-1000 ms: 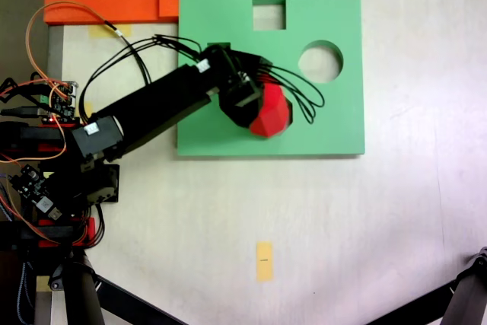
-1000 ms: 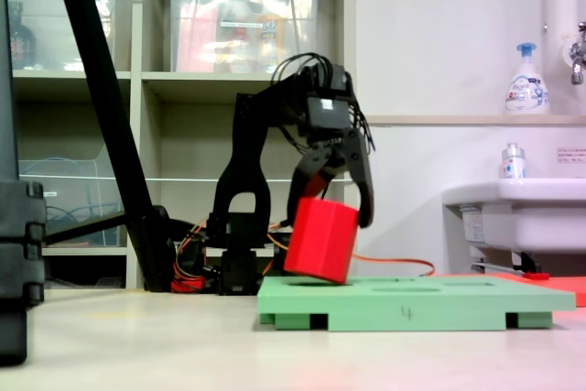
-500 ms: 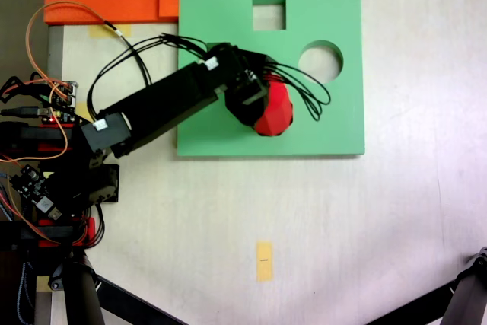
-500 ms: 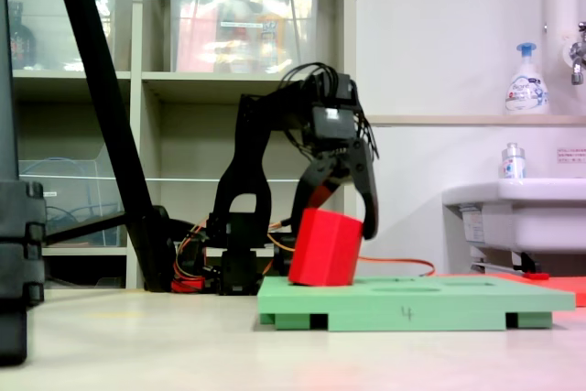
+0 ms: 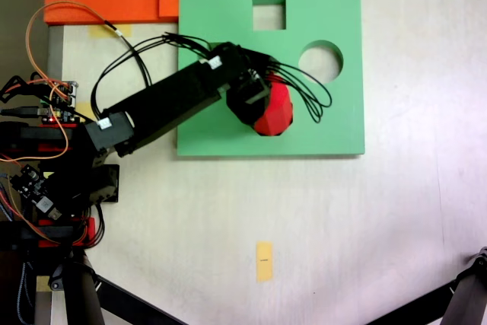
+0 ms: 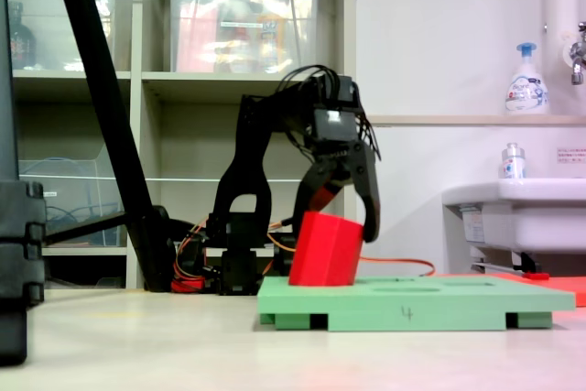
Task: Put the octagonal pillar block into the corresponding hole
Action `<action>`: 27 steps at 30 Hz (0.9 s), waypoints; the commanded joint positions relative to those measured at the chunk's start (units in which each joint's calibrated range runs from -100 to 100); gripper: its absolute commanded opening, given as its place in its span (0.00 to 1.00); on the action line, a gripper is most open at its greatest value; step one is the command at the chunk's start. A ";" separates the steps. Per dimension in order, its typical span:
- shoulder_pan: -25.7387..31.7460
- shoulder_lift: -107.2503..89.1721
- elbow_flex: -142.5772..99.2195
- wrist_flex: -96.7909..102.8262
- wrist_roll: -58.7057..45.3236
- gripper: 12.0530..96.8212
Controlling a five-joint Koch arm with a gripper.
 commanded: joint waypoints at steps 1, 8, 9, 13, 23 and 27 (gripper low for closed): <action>0.54 -0.06 2.15 3.91 -2.00 0.31; 1.17 -0.76 2.64 3.91 -11.82 0.31; 1.27 -0.90 2.64 3.91 -13.14 0.31; 1.56 -1.18 2.54 3.81 -16.65 0.31; 1.66 -3.14 2.44 -1.77 -15.82 0.50; 1.66 -3.83 2.34 -3.50 -15.38 0.67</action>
